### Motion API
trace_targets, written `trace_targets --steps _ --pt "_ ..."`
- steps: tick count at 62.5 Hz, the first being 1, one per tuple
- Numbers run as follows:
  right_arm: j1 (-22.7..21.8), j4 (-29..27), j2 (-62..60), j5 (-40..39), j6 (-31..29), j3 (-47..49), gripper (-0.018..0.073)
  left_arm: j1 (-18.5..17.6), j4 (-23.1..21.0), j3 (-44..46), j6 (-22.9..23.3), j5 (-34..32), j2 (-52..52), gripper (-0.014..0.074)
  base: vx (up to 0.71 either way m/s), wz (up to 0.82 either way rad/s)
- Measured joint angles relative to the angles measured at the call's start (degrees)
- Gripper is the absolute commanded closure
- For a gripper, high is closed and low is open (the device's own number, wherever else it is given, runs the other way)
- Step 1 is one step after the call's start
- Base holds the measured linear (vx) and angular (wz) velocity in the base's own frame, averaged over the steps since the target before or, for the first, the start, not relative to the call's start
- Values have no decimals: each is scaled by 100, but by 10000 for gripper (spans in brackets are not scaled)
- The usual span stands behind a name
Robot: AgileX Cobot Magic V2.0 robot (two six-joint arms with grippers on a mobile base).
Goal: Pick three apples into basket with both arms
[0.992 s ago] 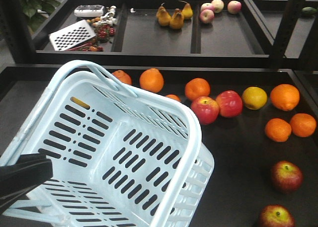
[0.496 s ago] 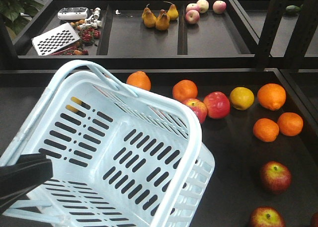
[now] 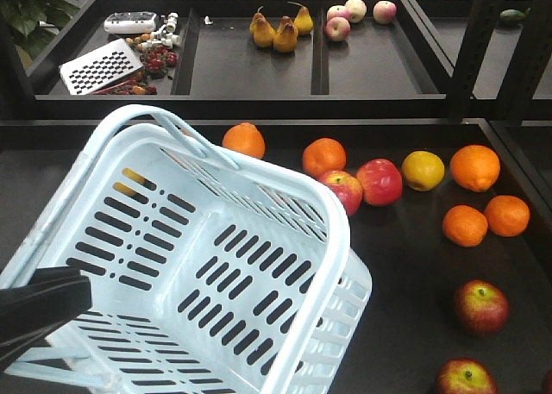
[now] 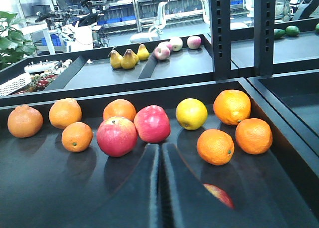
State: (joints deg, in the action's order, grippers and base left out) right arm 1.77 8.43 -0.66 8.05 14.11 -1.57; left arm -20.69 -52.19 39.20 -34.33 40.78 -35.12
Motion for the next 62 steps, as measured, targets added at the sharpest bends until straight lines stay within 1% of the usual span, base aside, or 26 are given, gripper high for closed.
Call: trace_targets --steps 62 --pt "0 0 0 0 0 0 565 0 0 0 0 -5 0 603 0 0"
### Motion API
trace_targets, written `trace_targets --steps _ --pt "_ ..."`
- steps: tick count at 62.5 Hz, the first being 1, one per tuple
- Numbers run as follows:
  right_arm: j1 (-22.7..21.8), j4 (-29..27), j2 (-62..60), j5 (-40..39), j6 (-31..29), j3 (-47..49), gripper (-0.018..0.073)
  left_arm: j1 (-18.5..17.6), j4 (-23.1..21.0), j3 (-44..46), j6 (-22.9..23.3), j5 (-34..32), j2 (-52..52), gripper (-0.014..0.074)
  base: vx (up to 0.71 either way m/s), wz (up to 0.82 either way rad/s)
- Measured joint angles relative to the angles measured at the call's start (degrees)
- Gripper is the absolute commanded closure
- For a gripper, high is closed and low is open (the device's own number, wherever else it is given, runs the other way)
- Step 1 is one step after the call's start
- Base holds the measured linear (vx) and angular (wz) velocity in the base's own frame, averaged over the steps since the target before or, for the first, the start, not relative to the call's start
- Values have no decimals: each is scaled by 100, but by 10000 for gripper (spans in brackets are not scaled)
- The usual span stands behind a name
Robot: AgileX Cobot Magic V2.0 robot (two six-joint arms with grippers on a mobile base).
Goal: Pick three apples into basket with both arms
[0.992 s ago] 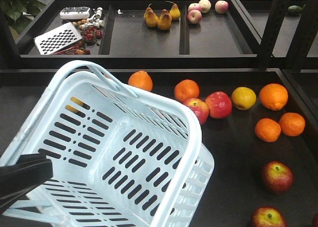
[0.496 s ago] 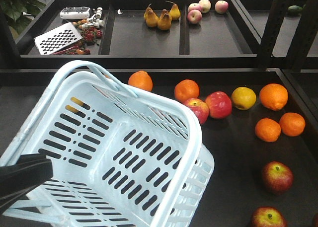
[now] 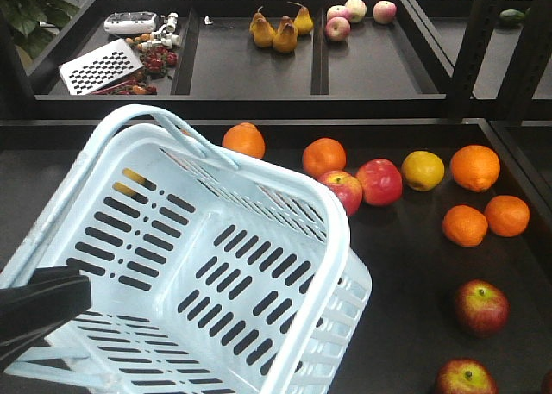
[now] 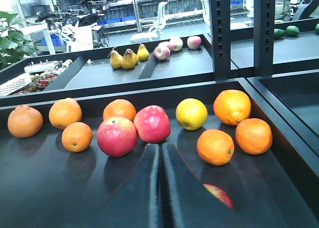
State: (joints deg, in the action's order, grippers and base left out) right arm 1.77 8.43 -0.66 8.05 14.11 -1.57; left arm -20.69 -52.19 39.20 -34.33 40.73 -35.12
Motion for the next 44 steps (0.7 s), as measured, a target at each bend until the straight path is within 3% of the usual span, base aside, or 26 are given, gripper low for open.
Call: trace_targets --steps 15,24,44 --pt "0 0 0 0 0 0 565 0 -1 23 -15 -59 -109 603 0 0" --pt "0 0 0 0 0 0 565 0 88 346 -240 42 -793 603 0 0" --pt "0 0 0 0 0 0 565 0 133 1942 -1593 585 -3176 603 0 0"
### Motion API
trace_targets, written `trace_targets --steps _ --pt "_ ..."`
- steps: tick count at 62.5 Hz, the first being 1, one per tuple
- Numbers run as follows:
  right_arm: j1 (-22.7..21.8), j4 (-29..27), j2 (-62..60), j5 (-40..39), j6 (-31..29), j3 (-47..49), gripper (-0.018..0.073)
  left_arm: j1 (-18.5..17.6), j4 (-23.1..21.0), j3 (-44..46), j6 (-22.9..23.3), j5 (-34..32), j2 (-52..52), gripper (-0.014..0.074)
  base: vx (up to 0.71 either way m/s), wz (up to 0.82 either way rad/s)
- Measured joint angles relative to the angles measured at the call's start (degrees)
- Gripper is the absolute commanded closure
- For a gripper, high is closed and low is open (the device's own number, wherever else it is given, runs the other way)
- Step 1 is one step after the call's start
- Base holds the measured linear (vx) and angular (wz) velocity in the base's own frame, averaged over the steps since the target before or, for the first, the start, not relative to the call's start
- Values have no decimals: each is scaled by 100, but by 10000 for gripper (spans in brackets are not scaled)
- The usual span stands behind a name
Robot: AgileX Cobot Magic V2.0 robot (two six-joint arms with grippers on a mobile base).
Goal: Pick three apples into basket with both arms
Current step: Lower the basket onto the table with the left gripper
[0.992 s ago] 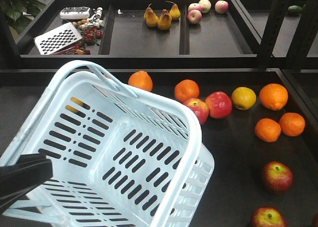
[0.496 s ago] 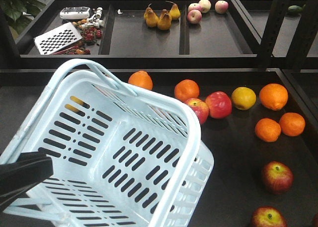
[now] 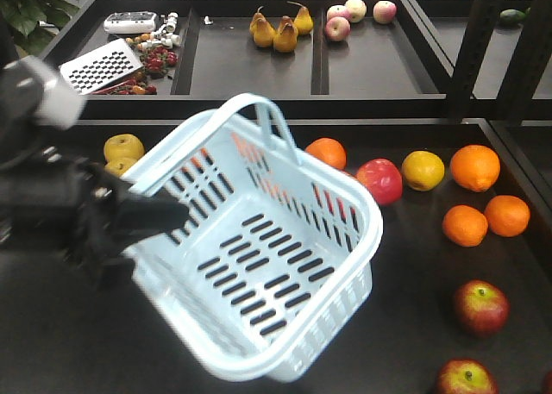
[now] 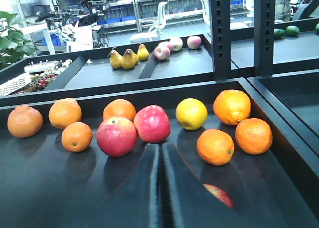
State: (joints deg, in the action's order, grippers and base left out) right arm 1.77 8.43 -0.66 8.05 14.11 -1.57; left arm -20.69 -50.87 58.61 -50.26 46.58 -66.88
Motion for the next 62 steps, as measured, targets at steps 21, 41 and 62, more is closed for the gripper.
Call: trace_targets --steps 21,41,62 --pt "0 0 0 0 0 0 565 -6 272 1968 -1056 1502 -2588 603 0 0" --pt "0 0 0 0 0 0 565 -18 685 3284 -1242 1988 -3984 592 0 0" --pt "0 0 0 0 0 0 565 -18 692 3540 -1405 2061 -4623 499 0 0"
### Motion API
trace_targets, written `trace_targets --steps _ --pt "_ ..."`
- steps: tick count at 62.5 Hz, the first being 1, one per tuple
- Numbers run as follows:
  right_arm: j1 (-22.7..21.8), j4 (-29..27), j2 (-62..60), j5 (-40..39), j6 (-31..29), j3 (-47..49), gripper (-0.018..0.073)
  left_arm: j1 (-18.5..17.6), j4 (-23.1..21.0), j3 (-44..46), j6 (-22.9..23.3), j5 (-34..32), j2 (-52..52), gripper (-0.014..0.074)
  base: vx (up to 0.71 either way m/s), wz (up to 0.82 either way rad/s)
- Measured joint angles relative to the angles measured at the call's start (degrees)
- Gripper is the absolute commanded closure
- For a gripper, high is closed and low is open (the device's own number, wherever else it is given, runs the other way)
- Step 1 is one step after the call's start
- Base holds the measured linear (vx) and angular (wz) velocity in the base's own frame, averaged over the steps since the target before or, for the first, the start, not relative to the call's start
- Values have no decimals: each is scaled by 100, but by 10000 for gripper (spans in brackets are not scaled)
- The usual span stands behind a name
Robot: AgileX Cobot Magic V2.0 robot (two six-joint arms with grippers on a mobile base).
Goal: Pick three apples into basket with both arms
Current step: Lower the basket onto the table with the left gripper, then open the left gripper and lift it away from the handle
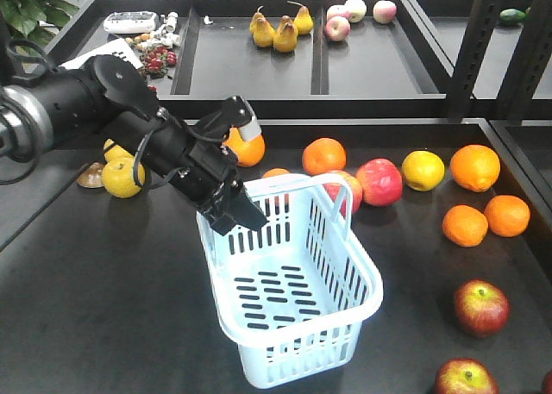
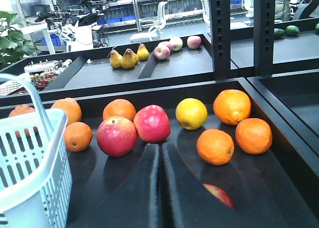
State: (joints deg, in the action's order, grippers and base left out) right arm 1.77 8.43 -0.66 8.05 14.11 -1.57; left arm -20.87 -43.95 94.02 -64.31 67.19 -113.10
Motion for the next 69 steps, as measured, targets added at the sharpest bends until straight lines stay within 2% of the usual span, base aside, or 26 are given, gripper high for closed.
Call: trace_targets --steps 22,31,39,45,48,53,58,69 --pt "0 0 0 0 0 0 565 0 -68 16 -7 -309 -107 171 0 0" --pt "0 0 0 0 0 0 565 0 -69 121 115 -232 -101 146 0 0" --pt "0 0 0 0 0 0 565 0 -69 417 496 107 22 148 0 0" --pt "0 0 0 0 0 0 565 0 -51 721 962 252 221 168 0 0" --pt "0 0 0 0 0 0 565 0 -12 843 1351 277 372 185 0 0" --pt "0 0 0 0 0 0 565 0 102 938 1782 301 717 239 0 0" --pt "0 0 0 0 0 0 565 0 311 943 2081 354 1159 325 0 0" --pt "0 0 0 0 0 0 565 0 815 906 2592 423 2039 573 0 0"
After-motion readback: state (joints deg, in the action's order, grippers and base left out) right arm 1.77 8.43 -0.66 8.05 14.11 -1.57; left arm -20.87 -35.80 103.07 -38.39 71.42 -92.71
